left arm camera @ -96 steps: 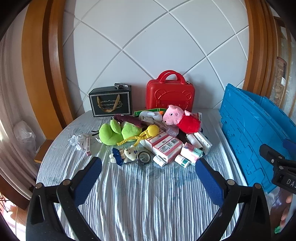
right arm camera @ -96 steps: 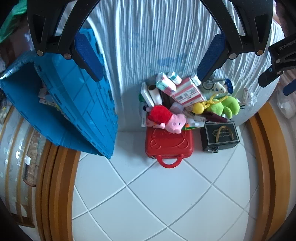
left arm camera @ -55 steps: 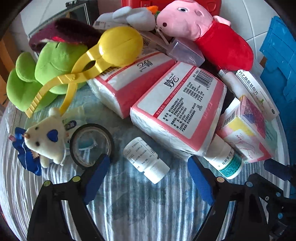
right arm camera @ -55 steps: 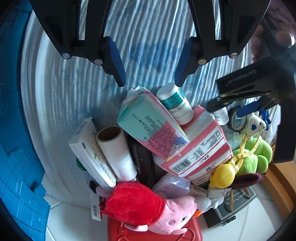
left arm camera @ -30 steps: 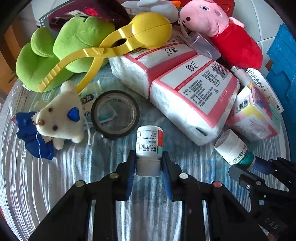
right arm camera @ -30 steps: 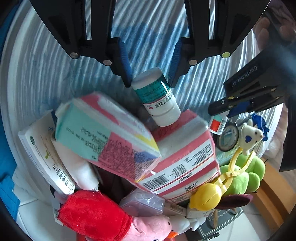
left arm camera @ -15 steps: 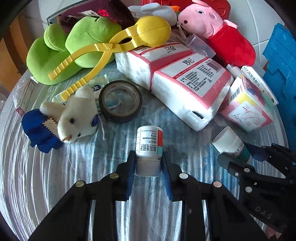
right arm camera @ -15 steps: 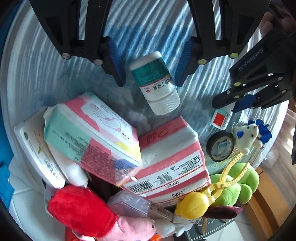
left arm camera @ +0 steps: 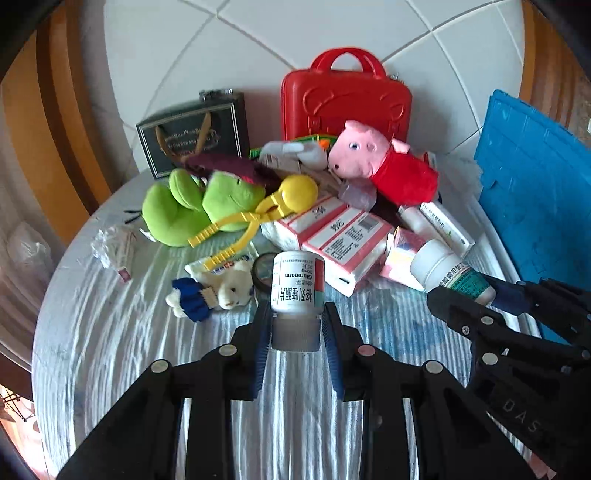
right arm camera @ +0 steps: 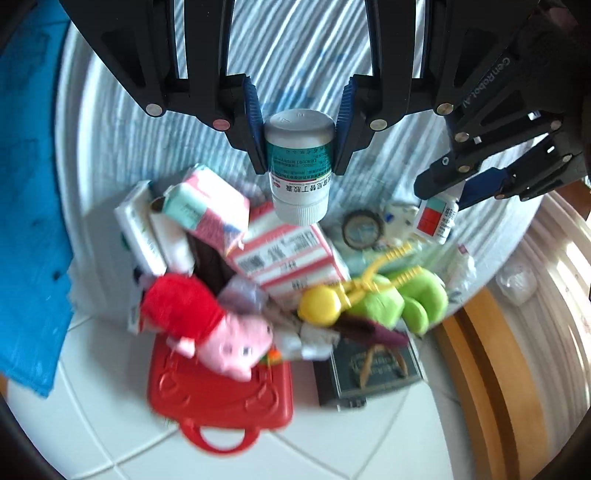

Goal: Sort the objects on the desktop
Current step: 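Lift the red-label bottle with left gripper while right gripper grasps the green-label bottle, then carry both bottles over the blue bin and open both grippers to drop them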

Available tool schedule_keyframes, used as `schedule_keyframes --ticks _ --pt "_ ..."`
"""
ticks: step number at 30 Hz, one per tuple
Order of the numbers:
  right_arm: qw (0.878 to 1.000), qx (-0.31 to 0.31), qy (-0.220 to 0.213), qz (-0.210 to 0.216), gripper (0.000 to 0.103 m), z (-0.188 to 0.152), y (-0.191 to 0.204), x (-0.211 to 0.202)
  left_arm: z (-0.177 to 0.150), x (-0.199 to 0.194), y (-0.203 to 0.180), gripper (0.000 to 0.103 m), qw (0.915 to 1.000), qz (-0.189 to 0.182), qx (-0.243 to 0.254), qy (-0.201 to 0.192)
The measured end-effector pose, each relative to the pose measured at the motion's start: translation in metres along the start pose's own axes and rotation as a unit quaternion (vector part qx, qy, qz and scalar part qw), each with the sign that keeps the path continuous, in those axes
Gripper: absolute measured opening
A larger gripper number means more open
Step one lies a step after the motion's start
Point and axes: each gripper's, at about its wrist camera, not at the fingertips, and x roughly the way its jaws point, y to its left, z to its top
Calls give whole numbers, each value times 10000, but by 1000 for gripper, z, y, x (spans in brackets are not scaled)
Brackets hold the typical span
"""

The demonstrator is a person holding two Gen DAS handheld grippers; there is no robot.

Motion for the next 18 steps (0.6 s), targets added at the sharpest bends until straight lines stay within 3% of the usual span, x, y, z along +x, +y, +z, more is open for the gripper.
schedule_keyframes --ticks 8,18 --pt "9937 -34 -1037 -434 34 9 33 -140 3 -122 -12 27 9958 -266 188 -859" --pt "9755 193 -1837 -1198 34 11 -11 -252 29 -198 -92 27 9819 -772 614 -1614"
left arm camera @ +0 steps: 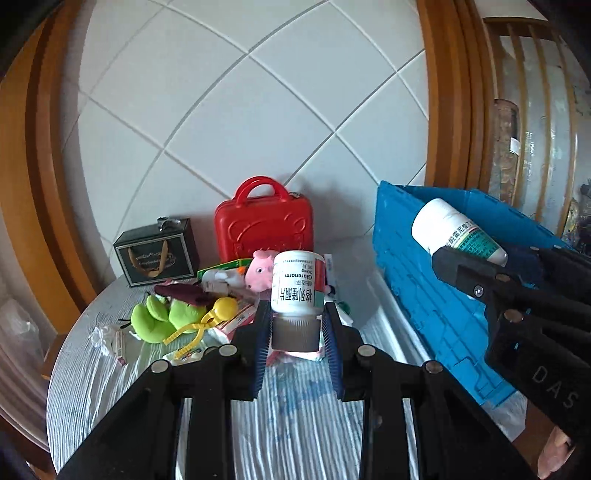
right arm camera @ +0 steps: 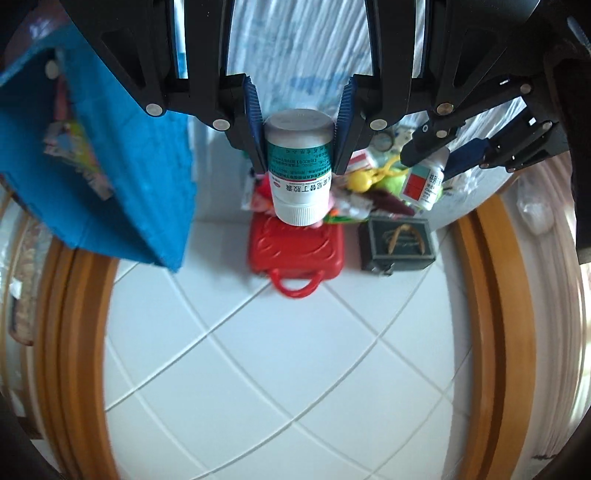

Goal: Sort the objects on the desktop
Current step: 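Carry both bottles over the blue bin and open both grippers to drop them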

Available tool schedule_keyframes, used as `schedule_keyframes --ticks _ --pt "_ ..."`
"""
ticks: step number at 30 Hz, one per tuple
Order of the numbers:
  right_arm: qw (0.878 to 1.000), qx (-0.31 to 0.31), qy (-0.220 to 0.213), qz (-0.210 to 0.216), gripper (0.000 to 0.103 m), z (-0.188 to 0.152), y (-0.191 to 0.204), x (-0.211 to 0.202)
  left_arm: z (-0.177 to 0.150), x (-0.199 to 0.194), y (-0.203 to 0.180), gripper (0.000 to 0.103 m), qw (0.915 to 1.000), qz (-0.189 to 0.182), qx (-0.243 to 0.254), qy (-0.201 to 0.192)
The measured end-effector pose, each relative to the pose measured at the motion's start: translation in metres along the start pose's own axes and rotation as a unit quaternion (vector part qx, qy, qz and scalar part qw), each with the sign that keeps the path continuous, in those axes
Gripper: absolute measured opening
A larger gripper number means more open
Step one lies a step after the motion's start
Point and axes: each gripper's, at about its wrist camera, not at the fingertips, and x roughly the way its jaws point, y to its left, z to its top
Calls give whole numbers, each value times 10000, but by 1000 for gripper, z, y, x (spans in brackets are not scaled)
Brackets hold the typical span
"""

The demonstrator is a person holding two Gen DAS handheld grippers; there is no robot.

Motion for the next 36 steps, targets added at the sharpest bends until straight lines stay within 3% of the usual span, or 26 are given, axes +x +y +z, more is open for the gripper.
schedule_keyframes --ticks 5,11,15,20,23,28,32,36 --pt "9989 189 -205 -371 34 12 -81 -24 31 11 -71 27 9993 -329 157 23" --pt "9960 257 -156 -842 34 36 -214 -32 93 56 -193 27 9924 -1107 54 540" --pt "9935 301 316 -1048 34 45 -310 -5 124 111 -271 27 9855 -1221 -39 1179" --pt "9850 429 1364 -969 34 30 -405 69 134 200 -336 27 9702 -903 -63 2249" --pt "9766 445 1890 -922 34 12 -435 110 126 247 -366 27 9576 -627 107 2808" --pt "9531 672 2882 -635 34 -19 -473 169 111 298 -403 27 9334 -609 258 3526" --pt "9394 697 3278 -722 34 -39 -488 188 99 317 -416 27 9269 -533 374 3695" --pt "9341 625 3423 -794 34 -47 -492 197 96 323 -418 27 9272 -494 409 3690"
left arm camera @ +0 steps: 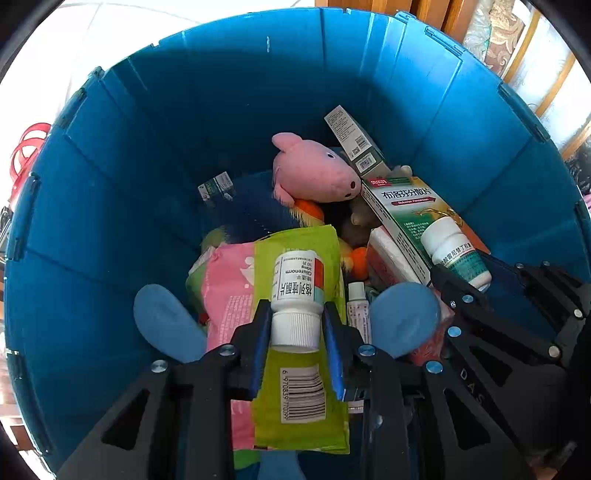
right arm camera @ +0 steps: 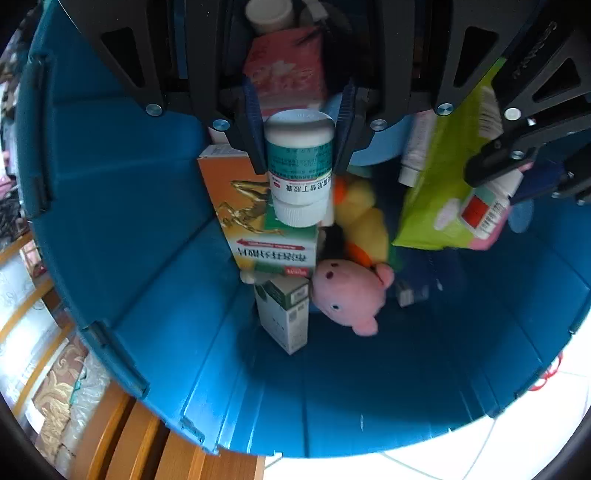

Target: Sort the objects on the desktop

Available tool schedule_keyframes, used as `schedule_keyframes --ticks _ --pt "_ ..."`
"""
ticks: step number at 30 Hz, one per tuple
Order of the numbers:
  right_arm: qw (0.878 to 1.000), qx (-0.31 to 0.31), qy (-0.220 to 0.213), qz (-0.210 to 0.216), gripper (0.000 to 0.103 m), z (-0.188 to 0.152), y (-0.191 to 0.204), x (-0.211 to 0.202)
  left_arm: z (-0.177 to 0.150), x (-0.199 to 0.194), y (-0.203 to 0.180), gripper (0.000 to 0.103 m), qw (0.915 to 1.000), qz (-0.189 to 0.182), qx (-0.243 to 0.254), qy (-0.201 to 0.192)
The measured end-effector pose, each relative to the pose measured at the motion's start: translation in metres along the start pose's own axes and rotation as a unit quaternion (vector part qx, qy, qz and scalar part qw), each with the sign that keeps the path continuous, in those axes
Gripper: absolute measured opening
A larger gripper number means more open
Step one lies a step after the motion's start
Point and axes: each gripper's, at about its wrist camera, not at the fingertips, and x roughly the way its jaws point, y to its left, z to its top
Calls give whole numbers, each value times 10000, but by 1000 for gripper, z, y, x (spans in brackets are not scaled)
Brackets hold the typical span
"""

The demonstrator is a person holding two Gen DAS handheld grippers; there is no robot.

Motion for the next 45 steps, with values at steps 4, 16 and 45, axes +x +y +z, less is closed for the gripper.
schedule_keyframes --ticks 4,16,45 --pt "9999 -62 -7 -119 35 1 2 -2 2 -1 -1 39 10000 -31 43 -24" --pt "9989 -152 -385 -224 68 -1 1 -35 -11 -39 4 53 9973 169 2 -714" --pt "9439 -524 -3202 615 103 -105 180 -232 -244 -243 209 103 9054 824 -1512 -3880"
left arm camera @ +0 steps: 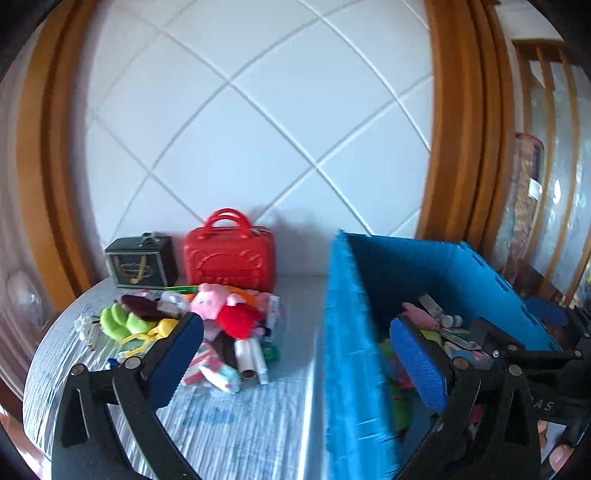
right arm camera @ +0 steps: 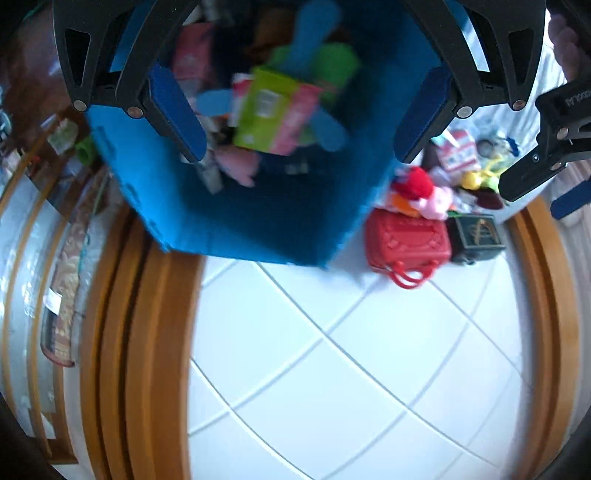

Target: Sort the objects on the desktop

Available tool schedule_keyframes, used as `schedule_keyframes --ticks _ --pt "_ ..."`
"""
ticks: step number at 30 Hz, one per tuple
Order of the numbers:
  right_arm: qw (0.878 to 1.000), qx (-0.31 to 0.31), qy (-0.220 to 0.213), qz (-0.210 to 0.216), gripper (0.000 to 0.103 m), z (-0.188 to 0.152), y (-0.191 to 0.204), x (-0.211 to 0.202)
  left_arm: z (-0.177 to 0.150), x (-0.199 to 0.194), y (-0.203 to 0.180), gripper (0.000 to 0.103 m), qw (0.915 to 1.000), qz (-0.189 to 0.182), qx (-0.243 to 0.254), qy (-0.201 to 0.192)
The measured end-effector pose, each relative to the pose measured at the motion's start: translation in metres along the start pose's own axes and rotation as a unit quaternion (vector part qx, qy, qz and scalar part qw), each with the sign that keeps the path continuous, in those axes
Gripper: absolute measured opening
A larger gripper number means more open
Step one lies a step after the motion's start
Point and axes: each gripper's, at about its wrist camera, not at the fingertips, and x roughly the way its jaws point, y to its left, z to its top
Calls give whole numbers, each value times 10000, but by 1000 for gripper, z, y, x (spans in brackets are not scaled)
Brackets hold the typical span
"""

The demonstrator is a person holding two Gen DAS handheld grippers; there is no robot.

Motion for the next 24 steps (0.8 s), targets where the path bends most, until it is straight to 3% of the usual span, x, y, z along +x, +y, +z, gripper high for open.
schedule_keyframes --ticks 12,19,24 --pt "9991 140 -267 284 103 -23 187 -13 -42 -45 222 103 9989 390 100 220" --pt "9983 198 254 491 103 -44 258 10 -72 -49 328 103 9962 725 -151 452" --pt "9969 29 659 423 103 -53 288 43 -90 -35 374 103 9920 970 -391 710"
